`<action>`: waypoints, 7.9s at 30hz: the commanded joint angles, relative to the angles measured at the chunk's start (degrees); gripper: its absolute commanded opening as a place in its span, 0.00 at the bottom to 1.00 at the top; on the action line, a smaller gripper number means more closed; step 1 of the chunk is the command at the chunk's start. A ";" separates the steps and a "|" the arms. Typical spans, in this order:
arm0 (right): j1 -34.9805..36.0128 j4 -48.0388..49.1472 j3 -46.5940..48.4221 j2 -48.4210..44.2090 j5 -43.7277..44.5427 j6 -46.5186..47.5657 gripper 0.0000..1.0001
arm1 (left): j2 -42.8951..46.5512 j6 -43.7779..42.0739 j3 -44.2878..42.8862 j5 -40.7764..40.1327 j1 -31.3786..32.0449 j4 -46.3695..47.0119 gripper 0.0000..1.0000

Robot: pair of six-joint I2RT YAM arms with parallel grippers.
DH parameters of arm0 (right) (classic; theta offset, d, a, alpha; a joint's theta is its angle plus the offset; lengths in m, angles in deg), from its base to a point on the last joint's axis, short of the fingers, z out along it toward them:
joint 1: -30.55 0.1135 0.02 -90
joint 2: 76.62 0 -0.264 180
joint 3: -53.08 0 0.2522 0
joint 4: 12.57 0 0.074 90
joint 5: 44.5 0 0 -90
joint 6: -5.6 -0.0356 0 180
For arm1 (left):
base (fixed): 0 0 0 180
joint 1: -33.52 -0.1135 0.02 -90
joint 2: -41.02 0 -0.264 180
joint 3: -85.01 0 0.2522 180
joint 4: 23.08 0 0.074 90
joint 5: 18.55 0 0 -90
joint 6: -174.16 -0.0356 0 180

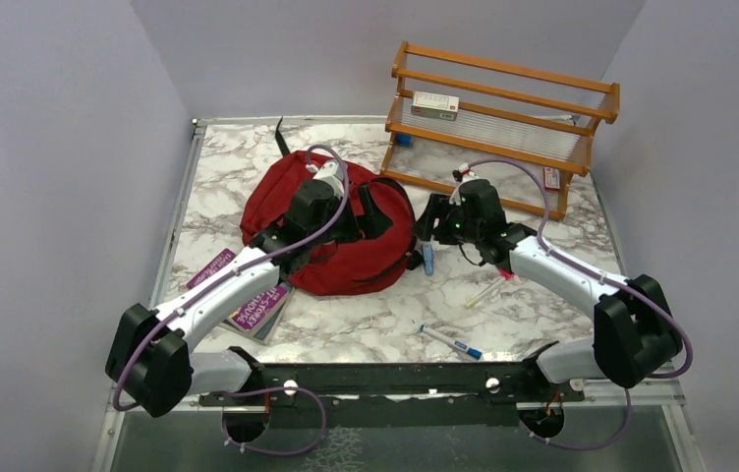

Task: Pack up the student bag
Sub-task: Unzip the student bag at the center of the board.

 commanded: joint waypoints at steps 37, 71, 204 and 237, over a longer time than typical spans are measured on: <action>-0.38 2.28 5.68 9.31 1.81 -1.08 0.60 | -12.63 23.92 -11.12 -17.38 14.61 -15.16 0.77; -1.26 2.60 4.28 8.84 1.41 -0.59 0.48 | -24.24 24.70 -13.56 -12.10 15.13 -5.27 0.59; 16.74 6.00 2.40 0.23 -4.14 9.31 0.46 | 5.34 -14.84 3.86 5.71 -10.19 -25.03 0.00; 25.37 10.93 6.38 15.58 -17.23 77.97 0.47 | 2.29 -16.25 3.13 8.01 -10.19 -25.19 0.00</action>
